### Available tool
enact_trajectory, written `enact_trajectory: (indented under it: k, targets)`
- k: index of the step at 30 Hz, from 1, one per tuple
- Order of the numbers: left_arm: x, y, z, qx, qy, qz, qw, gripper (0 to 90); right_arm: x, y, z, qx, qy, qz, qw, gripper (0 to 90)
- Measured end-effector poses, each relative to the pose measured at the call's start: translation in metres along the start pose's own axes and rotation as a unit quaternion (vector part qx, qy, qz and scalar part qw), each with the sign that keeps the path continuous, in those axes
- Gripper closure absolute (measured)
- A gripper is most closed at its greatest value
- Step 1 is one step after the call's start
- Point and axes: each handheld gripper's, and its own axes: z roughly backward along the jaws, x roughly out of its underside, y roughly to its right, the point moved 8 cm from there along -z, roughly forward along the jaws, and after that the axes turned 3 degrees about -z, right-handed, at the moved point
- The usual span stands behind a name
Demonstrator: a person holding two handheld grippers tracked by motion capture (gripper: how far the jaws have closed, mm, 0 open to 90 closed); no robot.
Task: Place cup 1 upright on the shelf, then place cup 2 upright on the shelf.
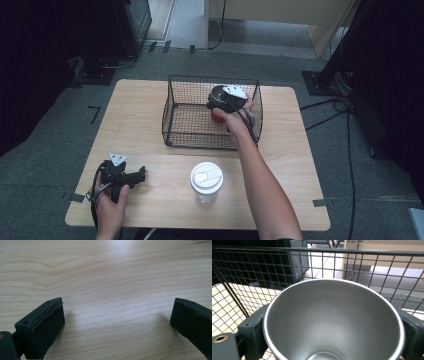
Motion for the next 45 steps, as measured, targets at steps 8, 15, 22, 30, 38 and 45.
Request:
enact_trajectory:
  k: [8,15,22,30,38,45]
  targets:
    - [0.000,0.000,0.000,0.000,0.000,0.000,1.0000,0.0,-0.012,-0.009,0.007,0.008,0.019,0.017,0.9996,0.0]
    - [0.000,0.000,0.000,0.000,0.000,0.000,1.0000,0.0,-0.040,-0.020,0.028,0.002,0.067,0.031,0.9973,0.0]
    - [0.000,0.000,0.000,0.000,-0.001,-0.001,1.0000,0.0,-0.057,-0.035,0.063,-0.002,0.100,0.068,0.9926,0.0]
    - [0.000,0.000,0.000,0.000,0.000,0.000,1.0000,0.0,-0.051,-0.041,0.114,-0.052,0.104,0.075,0.9904,0.0]
    - [0.000,0.000,0.000,0.000,-0.001,0.000,1.0000,0.0,-0.026,-0.034,0.153,-0.061,0.105,0.093,0.9883,0.0]
    - [0.000,0.000,0.000,0.000,0.001,0.001,1.0000,0.0,-0.007,-0.024,0.178,-0.062,0.101,0.087,0.9891,0.0]
